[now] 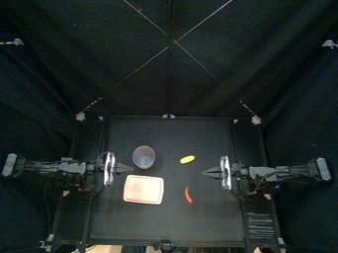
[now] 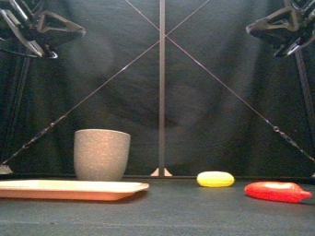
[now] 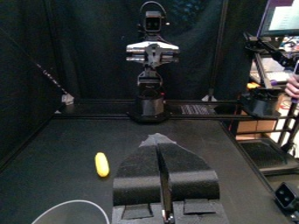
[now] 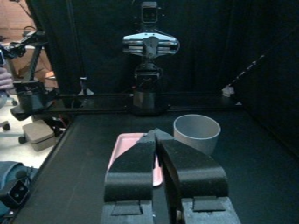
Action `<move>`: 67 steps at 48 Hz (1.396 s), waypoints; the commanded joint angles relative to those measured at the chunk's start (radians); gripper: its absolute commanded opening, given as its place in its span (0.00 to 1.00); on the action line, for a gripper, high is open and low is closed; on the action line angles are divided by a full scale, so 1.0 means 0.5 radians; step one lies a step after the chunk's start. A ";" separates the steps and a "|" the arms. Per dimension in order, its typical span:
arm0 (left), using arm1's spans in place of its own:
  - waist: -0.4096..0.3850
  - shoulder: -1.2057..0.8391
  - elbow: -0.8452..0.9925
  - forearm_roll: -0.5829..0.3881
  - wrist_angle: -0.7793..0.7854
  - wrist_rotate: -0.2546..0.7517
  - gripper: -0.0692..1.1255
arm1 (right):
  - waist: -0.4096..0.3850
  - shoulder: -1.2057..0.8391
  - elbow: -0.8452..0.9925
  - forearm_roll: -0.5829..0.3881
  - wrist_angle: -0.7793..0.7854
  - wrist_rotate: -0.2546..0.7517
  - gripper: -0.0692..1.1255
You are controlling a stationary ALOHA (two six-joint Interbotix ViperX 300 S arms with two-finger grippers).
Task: Pick the corn then place it in the grey bowl
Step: Pick the corn
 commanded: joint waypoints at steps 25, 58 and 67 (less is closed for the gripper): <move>0.058 -0.104 0.006 0.015 0.089 0.015 0.03 | -0.239 0.874 -0.350 -0.150 0.568 0.006 0.44; 0.064 -0.104 0.018 0.015 0.218 0.015 0.03 | -0.699 1.555 -0.607 -0.405 0.825 -0.003 0.93; 0.064 -0.104 0.052 0.012 0.218 0.015 0.03 | -0.792 1.721 -0.706 -0.368 0.896 -0.003 0.93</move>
